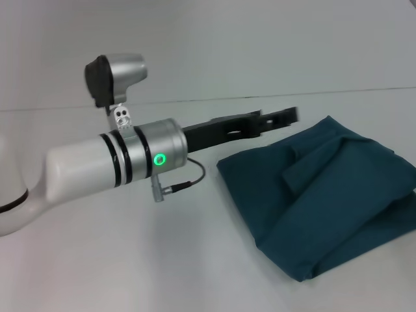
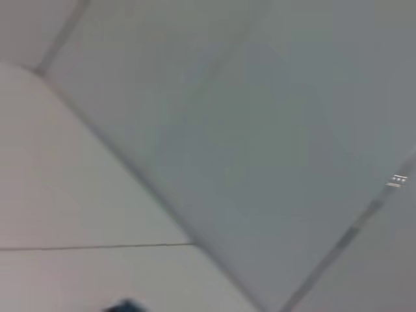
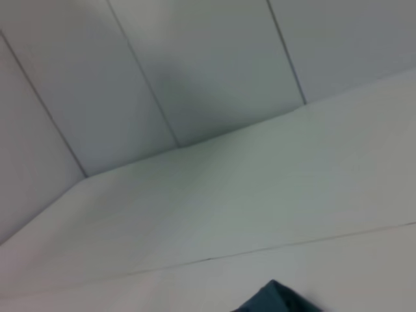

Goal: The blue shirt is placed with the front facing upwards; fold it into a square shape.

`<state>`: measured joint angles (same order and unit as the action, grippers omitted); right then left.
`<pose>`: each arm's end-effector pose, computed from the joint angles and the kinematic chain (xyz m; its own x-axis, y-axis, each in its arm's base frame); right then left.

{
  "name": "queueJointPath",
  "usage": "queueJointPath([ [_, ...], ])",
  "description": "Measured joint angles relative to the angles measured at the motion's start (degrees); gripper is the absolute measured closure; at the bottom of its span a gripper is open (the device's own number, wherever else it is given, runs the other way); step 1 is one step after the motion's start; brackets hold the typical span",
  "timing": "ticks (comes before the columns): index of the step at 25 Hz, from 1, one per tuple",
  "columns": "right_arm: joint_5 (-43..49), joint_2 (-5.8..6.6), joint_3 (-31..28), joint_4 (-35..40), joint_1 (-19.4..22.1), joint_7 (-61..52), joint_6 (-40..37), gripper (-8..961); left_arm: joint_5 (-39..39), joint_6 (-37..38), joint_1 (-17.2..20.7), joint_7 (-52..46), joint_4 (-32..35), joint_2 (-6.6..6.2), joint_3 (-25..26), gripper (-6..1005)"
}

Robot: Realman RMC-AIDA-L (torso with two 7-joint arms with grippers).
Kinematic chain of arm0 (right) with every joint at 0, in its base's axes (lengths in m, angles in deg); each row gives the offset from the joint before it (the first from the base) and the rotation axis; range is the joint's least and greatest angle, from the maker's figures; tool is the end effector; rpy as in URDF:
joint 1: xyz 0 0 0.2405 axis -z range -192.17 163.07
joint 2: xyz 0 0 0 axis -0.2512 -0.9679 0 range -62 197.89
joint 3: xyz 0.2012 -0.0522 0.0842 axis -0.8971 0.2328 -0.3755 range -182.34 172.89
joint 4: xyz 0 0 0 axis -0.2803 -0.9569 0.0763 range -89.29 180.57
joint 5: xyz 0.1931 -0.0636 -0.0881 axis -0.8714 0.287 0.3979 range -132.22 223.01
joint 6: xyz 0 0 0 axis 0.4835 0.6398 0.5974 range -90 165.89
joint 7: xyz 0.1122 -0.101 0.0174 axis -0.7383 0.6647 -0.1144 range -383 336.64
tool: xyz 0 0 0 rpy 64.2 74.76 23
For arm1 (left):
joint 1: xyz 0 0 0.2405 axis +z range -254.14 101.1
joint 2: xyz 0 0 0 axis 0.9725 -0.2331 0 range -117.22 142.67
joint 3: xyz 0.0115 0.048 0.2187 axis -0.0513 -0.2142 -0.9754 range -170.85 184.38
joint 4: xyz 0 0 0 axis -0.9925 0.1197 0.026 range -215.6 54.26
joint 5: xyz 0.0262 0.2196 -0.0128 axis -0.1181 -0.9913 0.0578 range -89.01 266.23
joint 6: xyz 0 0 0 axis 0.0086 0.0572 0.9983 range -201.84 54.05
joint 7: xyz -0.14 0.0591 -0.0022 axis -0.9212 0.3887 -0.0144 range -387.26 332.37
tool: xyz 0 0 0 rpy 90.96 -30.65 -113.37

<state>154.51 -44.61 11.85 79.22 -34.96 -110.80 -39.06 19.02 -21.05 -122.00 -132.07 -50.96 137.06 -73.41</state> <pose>0.3654 0.3098 0.1151 0.4398 -0.4117 -0.7982 -0.8898 -0.3204 -0.3250 -0.0953 0.3944 -0.0929 0.4324 0.6255 0.6495 0.7494 -0.6498 0.1269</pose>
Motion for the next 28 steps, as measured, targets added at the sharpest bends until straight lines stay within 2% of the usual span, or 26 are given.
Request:
queueJointPath([
  [6,2.07,0.18,0.54,3.53,0.25,-3.48,-3.12,529,-6.34,-9.25,-0.92,-5.48,-1.84,-0.32,0.62,89],
  [11,3.38,0.55,0.63,6.08,0.55,-7.39,-5.27,528,-15.46,-13.47,-1.51,-13.87,-1.92,-0.3,0.2,90],
  [15,3.41,0.58,0.26,8.3,0.67,-9.87,-6.95,528,-20.05,-15.1,-1.88,-16.01,-2.35,-0.07,-0.19,90],
  [20,3.88,0.58,0.63,8.91,-0.15,-11.23,-7.29,377,-23.11,-18.47,-3.83,-17.98,-4.71,-0.05,-2.13,90],
  [28,4.1,0.46,0.66,8.96,-0.97,-11.44,-7.21,376,-23.68,-19.17,-5.29,-18.16,-6.15,0.04,-4.41,89],
])
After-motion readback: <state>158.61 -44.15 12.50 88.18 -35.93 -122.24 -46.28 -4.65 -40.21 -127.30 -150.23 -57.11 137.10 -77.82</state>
